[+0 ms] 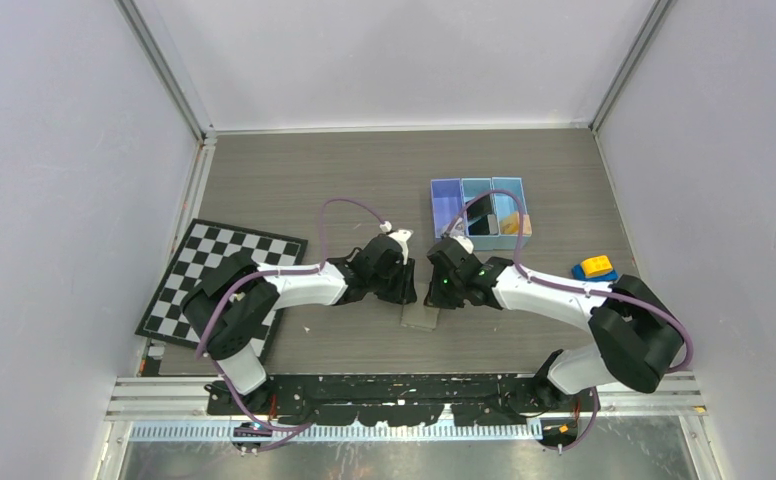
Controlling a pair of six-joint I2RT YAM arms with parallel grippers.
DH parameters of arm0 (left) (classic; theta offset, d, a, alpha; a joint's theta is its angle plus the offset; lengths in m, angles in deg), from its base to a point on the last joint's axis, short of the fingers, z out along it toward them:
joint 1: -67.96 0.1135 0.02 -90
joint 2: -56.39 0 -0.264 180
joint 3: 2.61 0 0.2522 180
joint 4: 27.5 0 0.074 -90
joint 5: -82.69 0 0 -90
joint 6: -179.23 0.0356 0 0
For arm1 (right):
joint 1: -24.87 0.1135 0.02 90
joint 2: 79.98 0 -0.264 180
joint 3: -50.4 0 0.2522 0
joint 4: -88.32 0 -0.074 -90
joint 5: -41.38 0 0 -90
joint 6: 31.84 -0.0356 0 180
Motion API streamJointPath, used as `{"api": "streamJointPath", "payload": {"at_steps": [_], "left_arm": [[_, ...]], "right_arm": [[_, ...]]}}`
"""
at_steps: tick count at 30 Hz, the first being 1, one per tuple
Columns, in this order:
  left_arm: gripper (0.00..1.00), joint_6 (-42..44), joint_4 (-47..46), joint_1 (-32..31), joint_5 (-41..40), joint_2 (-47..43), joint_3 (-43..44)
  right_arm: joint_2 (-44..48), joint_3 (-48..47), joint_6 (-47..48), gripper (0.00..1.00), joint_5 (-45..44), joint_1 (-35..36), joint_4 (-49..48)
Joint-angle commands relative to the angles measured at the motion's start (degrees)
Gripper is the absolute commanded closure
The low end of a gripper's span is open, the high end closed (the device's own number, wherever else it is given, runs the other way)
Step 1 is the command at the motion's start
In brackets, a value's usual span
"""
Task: Put the credit cards into the card holder
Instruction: Close the card holder at the center of the board.
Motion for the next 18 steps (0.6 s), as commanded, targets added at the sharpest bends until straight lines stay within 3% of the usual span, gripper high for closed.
{"api": "streamJointPath", "payload": {"at_steps": [1,18], "left_arm": [[0.69,0.7,5.9,-0.5,-1.2,3.4,-0.9],[0.72,0.7,6.7,-0.5,-1.6,2.9,-0.9]], "right_arm": [[-1.2,-0.2,-0.6,1.00,0.3,0.3,-3.0],[-3.7,-0.1,-2.8,0.99,-1.1,0.3,1.8]]}}
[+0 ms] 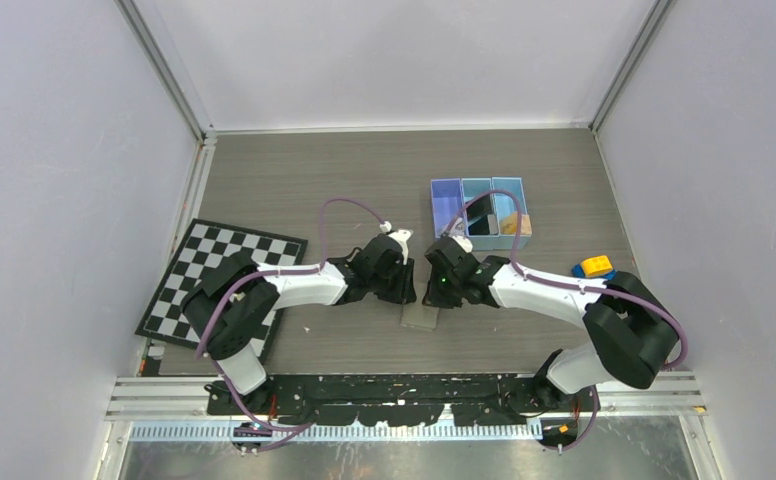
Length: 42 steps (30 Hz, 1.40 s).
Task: Put the credit cards into the card holder
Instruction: Close the card holder at the center of the board.
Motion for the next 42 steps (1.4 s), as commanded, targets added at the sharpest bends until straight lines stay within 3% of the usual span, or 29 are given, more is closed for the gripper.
{"api": "streamJointPath", "payload": {"at_steps": [1,19,27,34,42], "left_arm": [[0.72,0.7,6.6,-0.5,-1.5,2.9,-1.0],[0.74,0.7,7.2,-0.5,-1.9,2.6,-0.7],[0.74,0.0,7.3,-0.5,-2.2,-1.2,-1.1],[0.64,-0.2,7.6,-0.5,-2.2,-7.1,-1.4],[0.54,-2.8,5.0,-0.5,1.7,-7.3,-3.2]], "right_arm": [[-2.0,0.8,-1.9,0.99,-1.1,0.4,2.4],[-6.0,2.8,-3.6,1.00,-2.3,0.4,5.6],[3.4,-3.0,0.3,1.00,-0.3,0.3,7.8],[7.3,-3.6,2.1,1.00,-0.8,0.2,10.3],[6.8,-0.9,2.0,0.99,2.6,0.2,4.0]]}}
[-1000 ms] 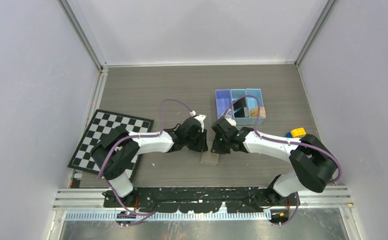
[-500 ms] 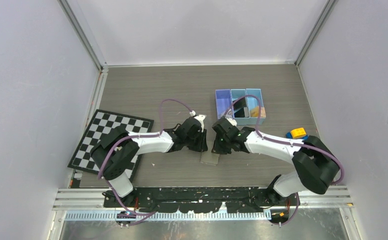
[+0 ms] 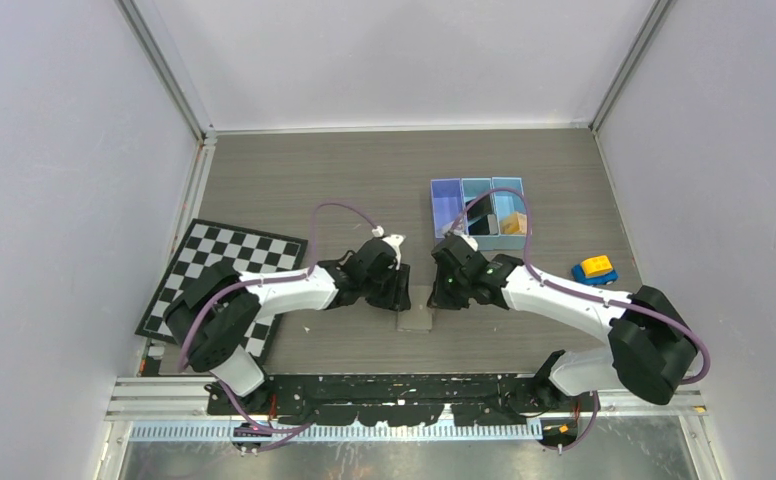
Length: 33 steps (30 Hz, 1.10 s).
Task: Put the credit cards into the card holder
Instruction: Close the card holder at the center of the board.
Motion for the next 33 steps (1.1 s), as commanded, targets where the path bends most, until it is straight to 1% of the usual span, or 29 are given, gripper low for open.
{"api": "streamJointPath", "payload": {"at_steps": [1,4,7,14,19,24,30,33], "left_arm": [[0.53,-1.9,-2.5,-0.2,2.6,-1.5,-1.9],[0.52,-2.4,-3.0,-0.2,2.6,-0.7,-2.5],[0.52,-2.9,-4.1,-0.2,3.9,1.0,-2.9],[0.67,-2.5,-3.6,-0.3,2.2,2.5,-2.8],[0.72,-2.2,-2.7,-0.2,1.6,3.2,-2.6],[0.73,-1.8,-2.0,-0.2,0.8,3.2,-2.5],[0.73,-1.6,-1.5,-0.2,0.4,3.1,-2.6],[0.73,-1.6,-1.5,-0.2,0.7,3.3,-2.4]], "right_arm": [[0.6,0.8,0.9,1.00,1.4,0.2,-4.1],[0.6,1.4,1.4,1.00,1.4,0.1,-4.2],[0.4,1.7,2.4,0.99,1.5,0.2,-4.6],[-2.6,1.1,3.9,0.99,4.8,0.2,-4.8],[-5.4,-0.4,4.1,1.00,4.8,0.2,-3.0],[-6.0,-0.3,4.3,1.00,5.0,0.2,-3.7],[-3.9,-0.6,3.7,0.99,2.5,0.2,-3.7],[-4.3,-1.3,4.0,1.00,2.6,0.2,-3.7]]}}
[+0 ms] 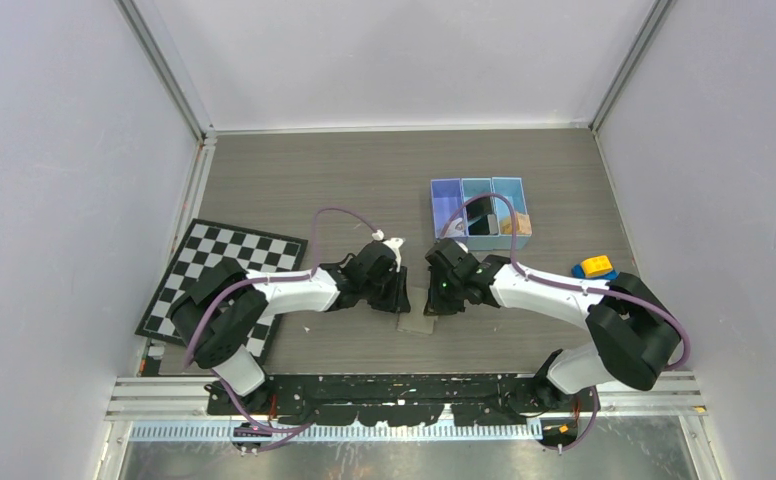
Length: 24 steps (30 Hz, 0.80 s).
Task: Put the credit cards into the card holder
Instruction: Close the card holder at the center of the board.
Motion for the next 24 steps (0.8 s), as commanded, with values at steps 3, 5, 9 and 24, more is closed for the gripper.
{"api": "streamJointPath", "payload": {"at_steps": [3,5,9,24], "left_arm": [[0.74,1.2,2.5,-0.2,-1.9,1.5,-0.4],[0.74,1.2,2.6,-0.2,-2.1,1.3,-0.4],[0.74,1.2,2.8,-0.2,-2.2,1.3,-0.3],[0.74,1.2,2.9,-0.2,-2.0,1.6,-0.1]], "right_arm": [[0.7,-2.3,0.6,0.99,-1.9,0.2,-0.9],[0.8,-2.4,0.7,1.00,-1.9,0.2,-0.9],[1.4,-2.5,0.9,1.00,-1.9,0.2,-1.1],[-0.9,-2.4,0.9,0.99,-0.7,0.2,-3.3]]}}
